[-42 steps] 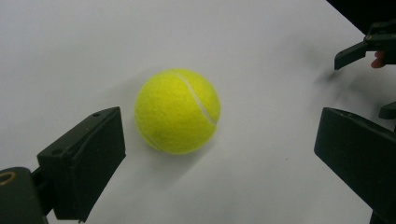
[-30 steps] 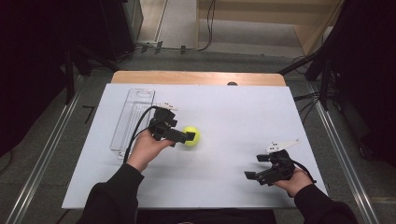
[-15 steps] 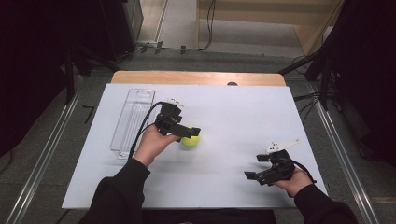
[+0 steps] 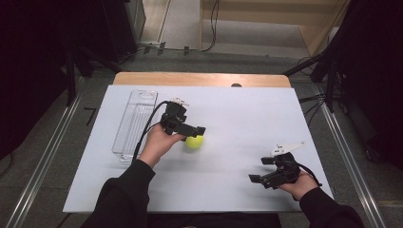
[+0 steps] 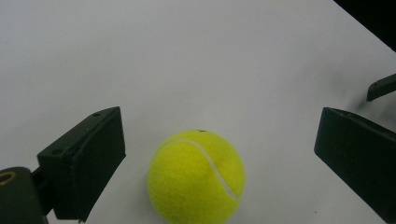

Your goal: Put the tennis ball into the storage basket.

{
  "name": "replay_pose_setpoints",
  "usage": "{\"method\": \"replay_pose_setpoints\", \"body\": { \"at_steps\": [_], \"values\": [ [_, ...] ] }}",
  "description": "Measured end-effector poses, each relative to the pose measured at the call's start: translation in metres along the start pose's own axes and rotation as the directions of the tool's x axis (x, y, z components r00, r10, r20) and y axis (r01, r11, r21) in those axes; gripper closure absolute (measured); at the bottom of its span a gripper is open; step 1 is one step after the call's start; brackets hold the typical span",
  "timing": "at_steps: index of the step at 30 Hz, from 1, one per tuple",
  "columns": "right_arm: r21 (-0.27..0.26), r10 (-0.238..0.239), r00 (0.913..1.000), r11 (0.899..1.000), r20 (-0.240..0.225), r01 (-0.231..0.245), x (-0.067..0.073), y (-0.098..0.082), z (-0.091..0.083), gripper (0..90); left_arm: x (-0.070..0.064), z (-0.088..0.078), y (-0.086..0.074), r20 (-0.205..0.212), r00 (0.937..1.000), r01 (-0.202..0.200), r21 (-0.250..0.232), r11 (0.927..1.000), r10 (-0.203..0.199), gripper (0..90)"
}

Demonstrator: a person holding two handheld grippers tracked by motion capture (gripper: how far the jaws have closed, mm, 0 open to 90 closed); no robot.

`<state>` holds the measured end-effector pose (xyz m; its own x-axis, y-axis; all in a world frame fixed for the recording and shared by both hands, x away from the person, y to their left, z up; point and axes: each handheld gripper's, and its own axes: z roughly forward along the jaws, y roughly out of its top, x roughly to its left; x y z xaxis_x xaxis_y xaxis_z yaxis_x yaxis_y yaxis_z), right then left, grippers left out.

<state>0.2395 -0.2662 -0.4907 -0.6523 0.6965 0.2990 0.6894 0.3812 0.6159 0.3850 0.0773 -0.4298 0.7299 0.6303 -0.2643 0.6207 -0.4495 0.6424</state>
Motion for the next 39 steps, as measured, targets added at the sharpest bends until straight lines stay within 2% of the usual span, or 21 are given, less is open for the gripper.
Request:
{"method": "replay_pose_setpoints", "body": {
  "at_steps": [9, 14, 21, 39],
  "values": [
    [-0.001, -0.003, 1.0000, 1.000, -0.001, 0.003, 0.000, 0.000, 0.000, 5.9, 0.000, 0.003, -0.002, 0.003, 1.0000, -0.005, -0.009, 1.0000, 0.005, 2.6],
    [0.001, -0.001, 1.0000, 1.000, -0.001, 0.001, 0.000, 0.000, 0.000, 5.9, 0.002, 0.005, -0.005, 0.006, 1.0000, -0.003, 0.003, 1.0000, 0.003, 2.6],
    [0.001, -0.001, 1.0000, 1.000, -0.001, 0.001, 0.000, 0.000, 0.000, 5.8, 0.003, 0.005, -0.009, 0.010, 0.9999, -0.001, -0.020, 0.9998, 0.001, 2.6],
    [0.004, -0.002, 1.0000, 1.000, 0.000, 0.002, 0.000, 0.000, 0.000, 5.9, 0.004, 0.021, -0.022, 0.001, 1.0000, -0.005, -0.002, 1.0000, 0.005, 2.6]
  ]
}}
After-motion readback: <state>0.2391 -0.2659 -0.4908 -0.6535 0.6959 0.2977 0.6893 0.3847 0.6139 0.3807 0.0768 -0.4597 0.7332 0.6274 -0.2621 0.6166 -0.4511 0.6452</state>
